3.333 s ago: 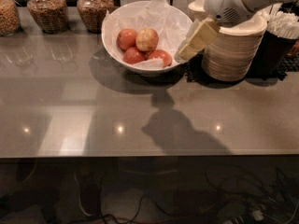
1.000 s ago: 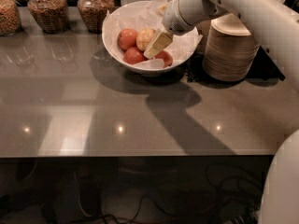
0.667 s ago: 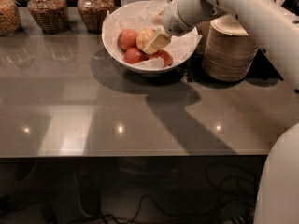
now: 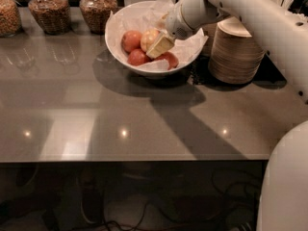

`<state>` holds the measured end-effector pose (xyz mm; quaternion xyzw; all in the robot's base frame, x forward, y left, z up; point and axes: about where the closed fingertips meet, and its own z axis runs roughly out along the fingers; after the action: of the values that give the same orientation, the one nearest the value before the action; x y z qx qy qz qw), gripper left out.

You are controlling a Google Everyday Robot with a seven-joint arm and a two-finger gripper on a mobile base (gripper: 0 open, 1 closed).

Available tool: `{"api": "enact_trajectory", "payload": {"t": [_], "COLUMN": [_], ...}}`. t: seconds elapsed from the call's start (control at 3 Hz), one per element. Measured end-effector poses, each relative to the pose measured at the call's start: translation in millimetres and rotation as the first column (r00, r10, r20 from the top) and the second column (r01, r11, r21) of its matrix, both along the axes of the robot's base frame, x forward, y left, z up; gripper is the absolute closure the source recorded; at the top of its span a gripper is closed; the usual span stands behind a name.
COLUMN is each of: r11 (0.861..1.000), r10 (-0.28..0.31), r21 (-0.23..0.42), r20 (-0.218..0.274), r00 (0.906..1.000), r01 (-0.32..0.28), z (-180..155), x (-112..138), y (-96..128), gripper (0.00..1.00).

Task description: Pick apple from white bowl

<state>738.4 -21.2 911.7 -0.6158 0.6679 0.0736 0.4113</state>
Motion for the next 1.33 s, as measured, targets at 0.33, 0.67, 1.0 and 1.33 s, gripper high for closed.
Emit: {"api": "enact_trajectory", "payload": {"t": [0.33, 0.67, 1.0, 1.33], "r11": [1.0, 1.0, 1.0, 0.999], "r10": [0.016, 0.027, 0.026, 0.007], "r21": [0.002, 0.004, 0.011, 0.031], "r20": [-0.023, -0.037, -0.037, -0.01], "r00": [0.9996, 0.9989, 0.999, 0.9999], "r01": [-0.016, -0.027, -0.026, -0.007], "z": [-5.7, -7.0, -2.2, 17.3], "x": [-1.8, -4.1, -5.7, -8.7], "y": [6.1, 10.4, 9.8, 0.3], "gripper": [0.37, 0.56, 0.79, 1.0]}}
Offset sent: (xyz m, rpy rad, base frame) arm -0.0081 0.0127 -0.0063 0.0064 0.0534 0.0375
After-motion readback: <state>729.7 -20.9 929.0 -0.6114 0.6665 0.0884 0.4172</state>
